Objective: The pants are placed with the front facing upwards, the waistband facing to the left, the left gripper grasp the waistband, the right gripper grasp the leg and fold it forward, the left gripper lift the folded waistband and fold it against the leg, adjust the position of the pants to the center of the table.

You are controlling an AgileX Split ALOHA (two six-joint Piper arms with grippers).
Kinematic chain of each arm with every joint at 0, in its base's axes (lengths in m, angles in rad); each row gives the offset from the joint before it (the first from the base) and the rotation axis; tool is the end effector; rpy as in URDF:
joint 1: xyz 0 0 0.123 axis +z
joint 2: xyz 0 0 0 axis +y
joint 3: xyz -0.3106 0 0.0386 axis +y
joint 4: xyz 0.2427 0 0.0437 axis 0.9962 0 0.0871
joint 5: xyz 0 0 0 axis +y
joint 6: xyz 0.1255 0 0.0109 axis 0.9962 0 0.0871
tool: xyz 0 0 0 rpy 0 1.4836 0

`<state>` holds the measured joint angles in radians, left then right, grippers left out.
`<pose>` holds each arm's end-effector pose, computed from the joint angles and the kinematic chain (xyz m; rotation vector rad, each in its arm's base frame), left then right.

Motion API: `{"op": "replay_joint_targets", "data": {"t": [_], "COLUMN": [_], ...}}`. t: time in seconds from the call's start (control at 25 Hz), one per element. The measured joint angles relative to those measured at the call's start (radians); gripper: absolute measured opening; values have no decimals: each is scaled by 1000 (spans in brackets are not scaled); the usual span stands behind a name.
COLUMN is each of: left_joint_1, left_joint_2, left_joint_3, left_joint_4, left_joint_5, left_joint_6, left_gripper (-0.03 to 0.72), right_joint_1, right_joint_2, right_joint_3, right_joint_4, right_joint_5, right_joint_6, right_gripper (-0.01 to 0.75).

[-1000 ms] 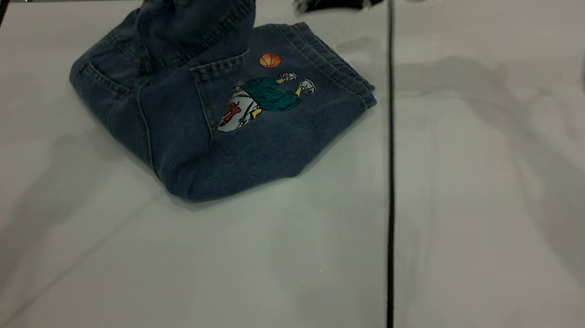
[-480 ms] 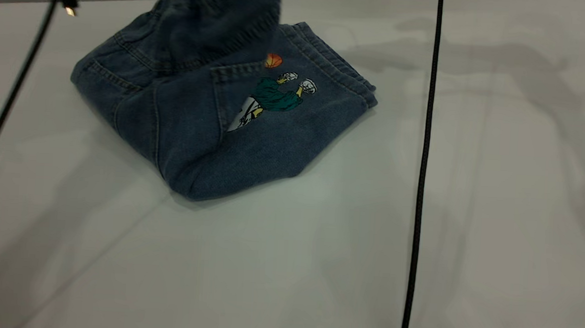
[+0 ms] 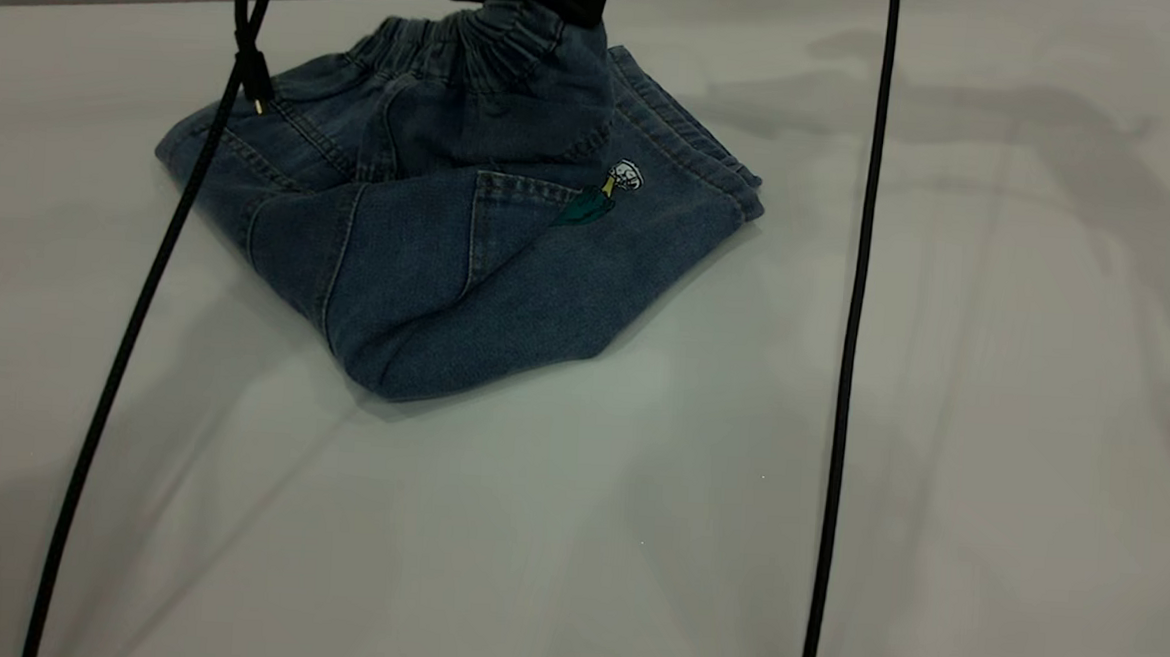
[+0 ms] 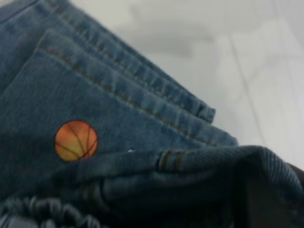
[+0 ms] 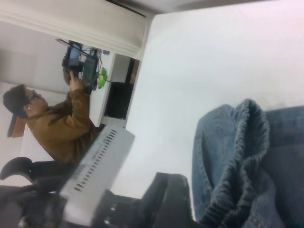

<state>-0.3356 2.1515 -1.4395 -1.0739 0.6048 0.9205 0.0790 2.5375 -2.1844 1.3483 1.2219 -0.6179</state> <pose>0.4315 -0.2173 0.1477 0.5519 2.4590 -0.8220 0.5442 0.1589 0.1882 -0.2502 2.2436 1.5879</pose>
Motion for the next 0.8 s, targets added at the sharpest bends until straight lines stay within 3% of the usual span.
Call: {"op": "replay_joint_targets", "data": {"t": [0.12, 0.2, 0.4, 0.6, 0.8], "left_joint_1": [0, 0, 2, 8, 32], "left_joint_2": [-1, -4, -68, -196, -363], "left_joint_3": [0, -1, -10, -31, -31], "left_joint_4": [0, 0, 2, 16, 91], "left_joint_5": [19, 17, -33, -66, -59], "left_joint_6": [30, 52, 136, 172, 161], "left_gripper": [240, 362, 595, 612, 576], "right_joint_1": [0, 0, 0, 14, 98], "right_joint_2": [-24, -37, -59, -96, -127], "right_joint_3": [-11, -13, -19, -19, -19], "right_joint_4": [-21, -34, -84, -93, -129], "right_joint_5": [1, 1, 1, -2, 0], "right_joint_6": [-2, -2, 21, 49, 60], "right_gripper": [547, 547, 547, 547, 547]}}
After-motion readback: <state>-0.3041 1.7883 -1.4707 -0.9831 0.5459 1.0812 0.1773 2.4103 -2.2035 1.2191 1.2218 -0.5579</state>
